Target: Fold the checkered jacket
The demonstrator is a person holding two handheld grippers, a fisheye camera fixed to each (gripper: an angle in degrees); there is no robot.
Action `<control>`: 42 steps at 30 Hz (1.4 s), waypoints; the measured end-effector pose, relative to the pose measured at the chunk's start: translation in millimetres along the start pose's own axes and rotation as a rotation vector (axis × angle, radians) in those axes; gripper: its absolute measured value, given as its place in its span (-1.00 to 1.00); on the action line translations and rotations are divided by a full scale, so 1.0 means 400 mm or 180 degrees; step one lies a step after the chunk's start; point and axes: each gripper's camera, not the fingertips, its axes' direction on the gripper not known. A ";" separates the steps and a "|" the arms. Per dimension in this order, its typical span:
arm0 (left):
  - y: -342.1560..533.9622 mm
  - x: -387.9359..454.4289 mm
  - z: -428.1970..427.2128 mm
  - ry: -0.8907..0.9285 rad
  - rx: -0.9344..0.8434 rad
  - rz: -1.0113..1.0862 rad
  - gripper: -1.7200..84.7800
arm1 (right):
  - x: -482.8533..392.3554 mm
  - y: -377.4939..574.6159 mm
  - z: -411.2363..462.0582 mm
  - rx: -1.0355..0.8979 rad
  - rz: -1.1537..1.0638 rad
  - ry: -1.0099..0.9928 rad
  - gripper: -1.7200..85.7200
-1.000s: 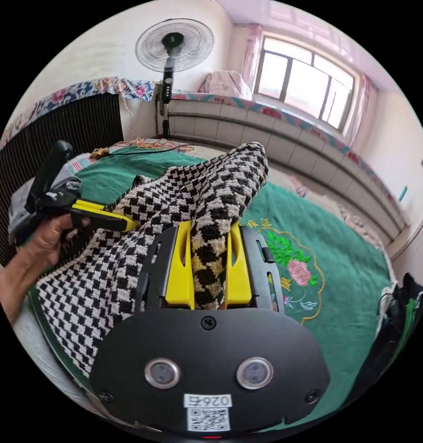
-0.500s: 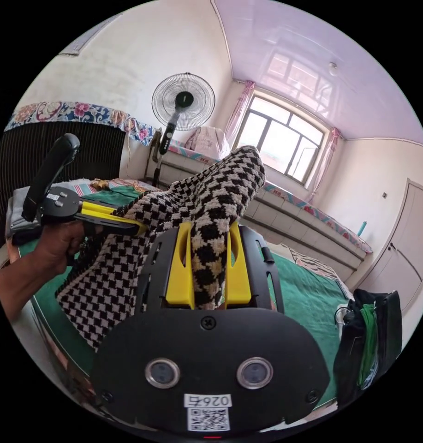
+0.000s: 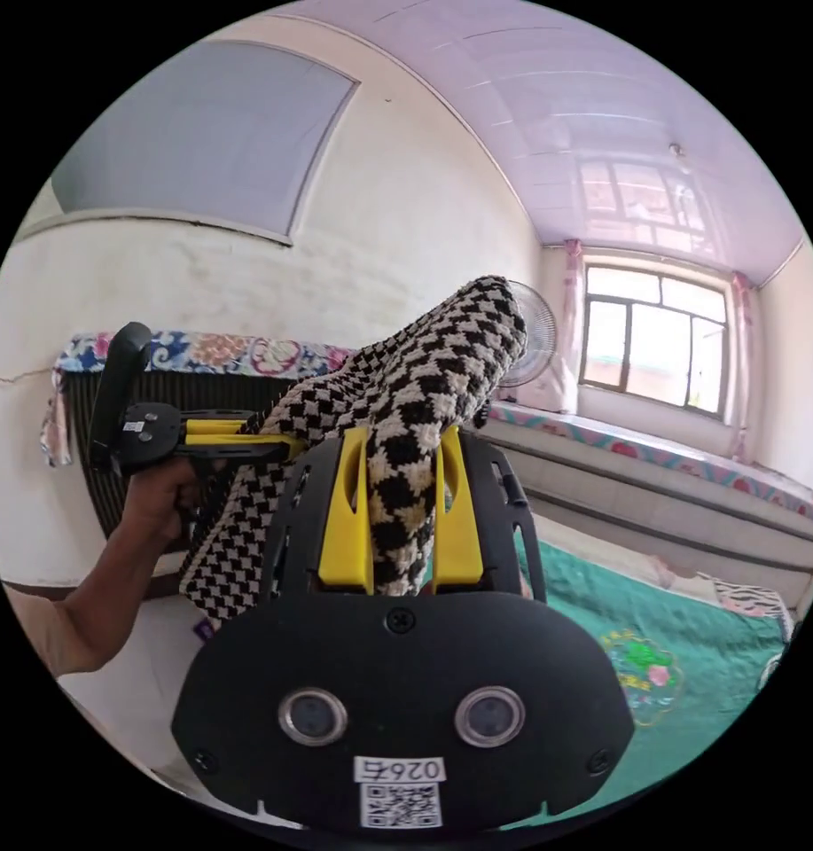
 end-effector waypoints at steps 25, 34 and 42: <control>-0.070 -0.561 0.398 -0.0634 -0.1683 -0.0774 -0.97 | 0.252 0.427 0.366 -0.1352 0.0547 -0.1042 -0.88; -0.042 -0.255 0.422 -0.0869 -0.1918 -0.0275 -0.98 | 0.038 0.511 0.272 -0.1660 -0.0668 -0.1045 -0.98; -0.298 0.092 0.039 -0.0446 -0.0247 -0.0550 -0.98 | 0.260 0.446 -0.212 -0.1217 -0.0984 -0.0150 -0.98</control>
